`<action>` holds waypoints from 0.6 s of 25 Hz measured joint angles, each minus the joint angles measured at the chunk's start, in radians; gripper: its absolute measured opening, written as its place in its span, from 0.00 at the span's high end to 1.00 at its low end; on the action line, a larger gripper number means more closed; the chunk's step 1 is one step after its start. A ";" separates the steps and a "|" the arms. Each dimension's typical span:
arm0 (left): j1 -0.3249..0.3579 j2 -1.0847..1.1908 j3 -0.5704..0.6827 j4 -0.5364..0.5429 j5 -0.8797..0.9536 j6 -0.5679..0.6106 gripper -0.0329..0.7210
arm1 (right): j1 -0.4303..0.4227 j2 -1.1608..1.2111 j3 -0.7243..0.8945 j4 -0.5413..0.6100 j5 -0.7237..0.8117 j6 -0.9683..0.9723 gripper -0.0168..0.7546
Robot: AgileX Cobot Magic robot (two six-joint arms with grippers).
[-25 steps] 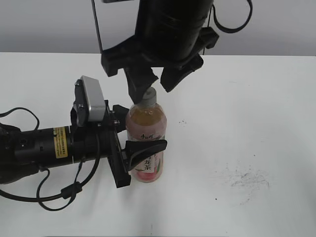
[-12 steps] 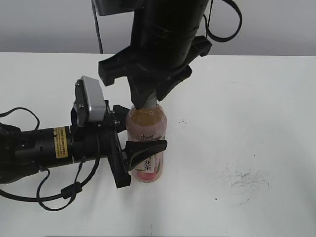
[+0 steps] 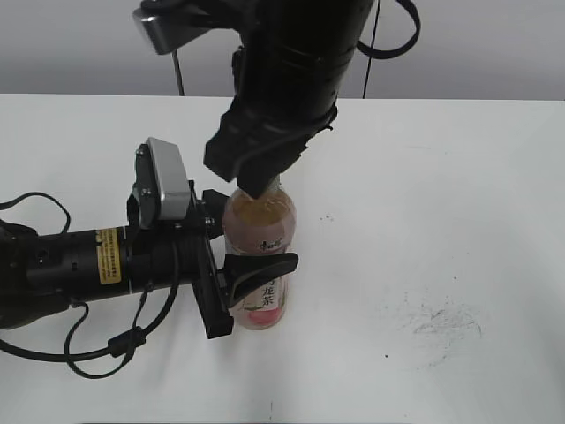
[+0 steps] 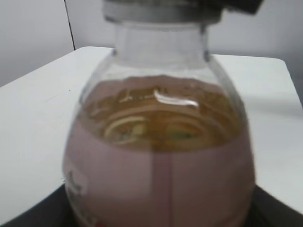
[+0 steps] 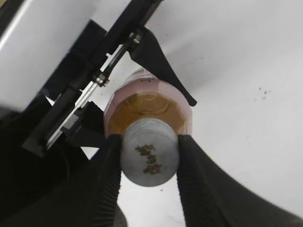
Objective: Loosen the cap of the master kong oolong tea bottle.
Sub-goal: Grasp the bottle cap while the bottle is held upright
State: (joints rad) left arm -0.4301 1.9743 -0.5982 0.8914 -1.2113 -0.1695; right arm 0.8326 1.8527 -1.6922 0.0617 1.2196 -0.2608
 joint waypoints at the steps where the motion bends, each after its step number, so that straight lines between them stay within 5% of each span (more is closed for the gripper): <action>1: 0.000 0.000 0.000 0.001 0.002 0.001 0.40 | 0.000 0.000 0.000 0.001 -0.001 -0.072 0.62; 15: 0.000 0.000 0.001 0.015 0.010 0.013 0.42 | -0.001 0.000 -0.001 0.032 -0.003 -0.919 0.62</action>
State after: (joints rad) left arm -0.4301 1.9743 -0.5971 0.9061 -1.2011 -0.1562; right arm 0.8317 1.8527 -1.6931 0.0933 1.2164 -1.1802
